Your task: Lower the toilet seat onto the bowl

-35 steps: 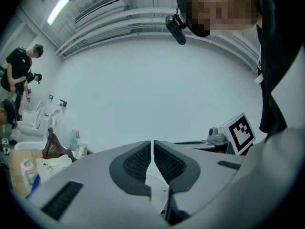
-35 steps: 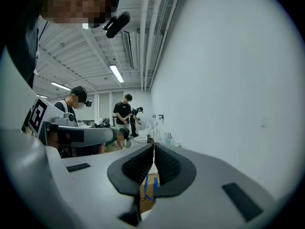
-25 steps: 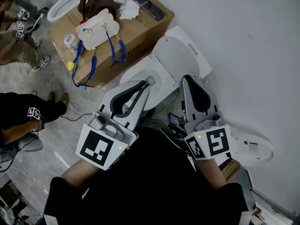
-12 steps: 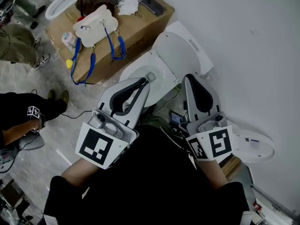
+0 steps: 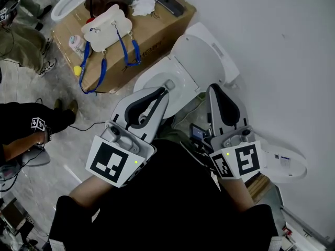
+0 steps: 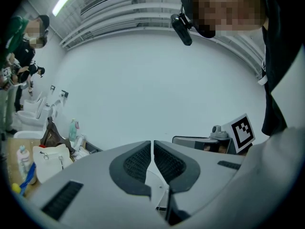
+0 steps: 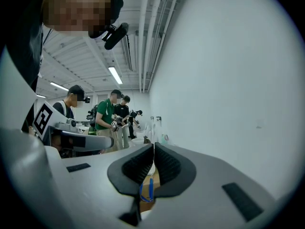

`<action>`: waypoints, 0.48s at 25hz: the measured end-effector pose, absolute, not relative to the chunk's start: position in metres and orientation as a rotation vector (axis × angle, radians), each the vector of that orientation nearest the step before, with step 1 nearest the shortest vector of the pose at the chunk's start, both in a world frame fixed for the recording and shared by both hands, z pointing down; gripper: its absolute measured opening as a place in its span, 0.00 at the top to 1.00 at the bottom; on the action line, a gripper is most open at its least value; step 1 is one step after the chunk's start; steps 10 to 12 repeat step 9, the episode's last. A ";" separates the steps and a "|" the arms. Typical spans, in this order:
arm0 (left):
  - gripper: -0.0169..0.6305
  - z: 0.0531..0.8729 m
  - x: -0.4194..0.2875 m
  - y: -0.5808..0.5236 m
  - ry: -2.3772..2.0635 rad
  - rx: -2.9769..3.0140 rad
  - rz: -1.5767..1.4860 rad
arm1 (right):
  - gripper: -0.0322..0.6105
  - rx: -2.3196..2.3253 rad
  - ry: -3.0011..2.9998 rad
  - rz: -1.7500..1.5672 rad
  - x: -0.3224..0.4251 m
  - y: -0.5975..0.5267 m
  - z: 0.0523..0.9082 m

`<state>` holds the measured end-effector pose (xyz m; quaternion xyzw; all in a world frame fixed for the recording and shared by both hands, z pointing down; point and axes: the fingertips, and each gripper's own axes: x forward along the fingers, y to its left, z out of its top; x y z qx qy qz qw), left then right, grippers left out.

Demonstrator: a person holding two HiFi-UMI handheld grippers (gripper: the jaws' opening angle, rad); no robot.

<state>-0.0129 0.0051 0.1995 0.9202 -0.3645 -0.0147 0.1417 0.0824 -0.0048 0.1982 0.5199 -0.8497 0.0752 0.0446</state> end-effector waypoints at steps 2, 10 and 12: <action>0.92 0.200 -0.012 0.005 -1.051 2.656 -0.039 | 0.89 1.589 -2.596 0.232 0.083 -0.005 0.199; 0.92 0.196 -0.010 0.000 -1.077 2.623 -0.086 | 0.89 1.586 -2.594 0.234 0.085 -0.005 0.200; 0.92 0.196 -0.010 0.000 -1.077 2.623 -0.086 | 0.89 1.586 -2.594 0.234 0.085 -0.005 0.200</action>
